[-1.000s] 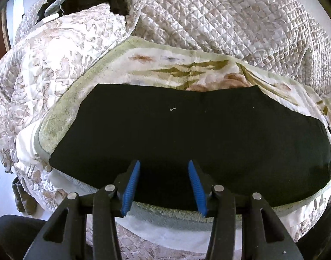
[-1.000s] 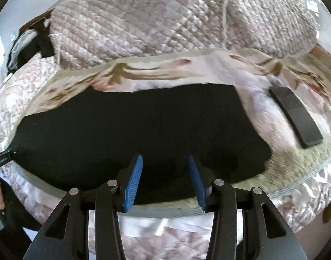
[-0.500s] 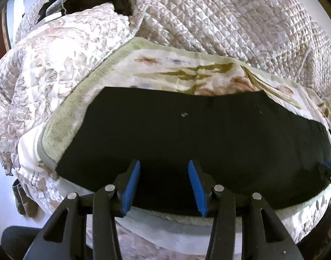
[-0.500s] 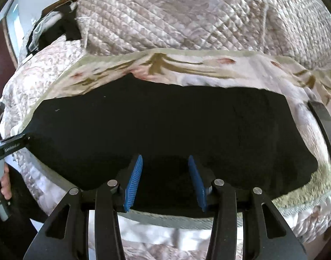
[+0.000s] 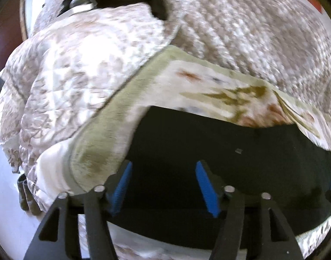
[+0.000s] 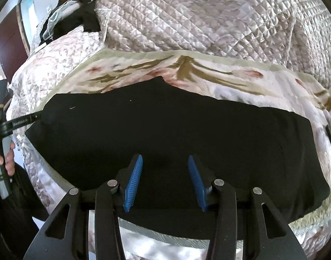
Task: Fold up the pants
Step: 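Grasp the pants edge with the left gripper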
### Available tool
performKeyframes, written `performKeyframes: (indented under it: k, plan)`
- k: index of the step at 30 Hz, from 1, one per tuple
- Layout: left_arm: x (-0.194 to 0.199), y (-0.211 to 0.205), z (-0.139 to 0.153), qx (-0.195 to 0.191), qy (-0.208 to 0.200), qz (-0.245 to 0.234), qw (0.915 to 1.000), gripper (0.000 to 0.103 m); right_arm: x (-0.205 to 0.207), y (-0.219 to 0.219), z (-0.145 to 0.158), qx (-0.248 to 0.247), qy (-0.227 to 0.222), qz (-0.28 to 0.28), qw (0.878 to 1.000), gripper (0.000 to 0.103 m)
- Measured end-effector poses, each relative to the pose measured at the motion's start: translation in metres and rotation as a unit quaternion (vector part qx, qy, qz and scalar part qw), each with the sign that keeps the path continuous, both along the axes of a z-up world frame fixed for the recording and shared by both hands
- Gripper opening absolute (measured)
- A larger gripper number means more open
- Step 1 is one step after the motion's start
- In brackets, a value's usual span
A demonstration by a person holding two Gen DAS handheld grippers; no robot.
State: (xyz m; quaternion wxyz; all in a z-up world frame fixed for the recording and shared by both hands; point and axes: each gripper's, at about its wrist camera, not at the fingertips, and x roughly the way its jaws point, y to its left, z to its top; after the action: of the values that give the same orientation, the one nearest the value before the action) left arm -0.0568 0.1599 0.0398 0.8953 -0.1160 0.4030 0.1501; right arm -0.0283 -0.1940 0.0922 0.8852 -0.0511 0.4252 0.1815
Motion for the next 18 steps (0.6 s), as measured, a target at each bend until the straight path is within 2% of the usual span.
performKeyframes:
  k: [3, 6, 7, 10, 12, 14, 15, 16, 18]
  plan:
    - [-0.001, 0.022, -0.011, -0.008, 0.006, 0.032, 0.9994, 0.067, 0.001, 0.002, -0.002, -0.004, 0.002, 0.000, 1.000, 0.045]
    - [0.000, 0.028, -0.020, -0.028, 0.003, 0.030, 0.9991, 0.072, 0.003, 0.001, -0.005, -0.006, 0.007, -0.002, 1.000, 0.045]
    - [0.001, 0.026, -0.021, -0.026, 0.001, 0.025, 0.9994, 0.075, 0.004, 0.001, -0.006, -0.006, 0.009, -0.004, 1.000, 0.045]
    - [0.003, 0.015, -0.024, -0.003, 0.004, 0.012, 0.9999, 0.074, 0.006, -0.001, -0.009, 0.000, 0.014, -0.008, 1.000, 0.045]
    - [0.005, 0.011, -0.023, 0.000, 0.002, -0.001, 1.0000, 0.062, 0.006, -0.001, -0.010, 0.004, 0.015, -0.008, 1.000, 0.045]
    - [0.006, 0.006, -0.020, -0.003, -0.003, -0.017, 0.9998, 0.037, 0.005, -0.001, -0.011, 0.009, 0.015, -0.009, 1.000, 0.045]
    - [0.007, 0.002, -0.019, 0.000, -0.003, -0.028, 0.9996, 0.031, 0.004, -0.003, -0.011, 0.012, 0.015, -0.010, 1.000, 0.045]
    - [0.009, -0.001, -0.019, 0.000, -0.003, -0.037, 0.9993, 0.019, 0.004, -0.003, -0.011, 0.014, 0.016, -0.010, 1.000, 0.045]
    - [0.009, -0.004, -0.017, -0.005, -0.003, -0.043, 0.9991, 0.013, 0.002, -0.006, -0.010, 0.020, 0.015, -0.011, 1.000, 0.045]
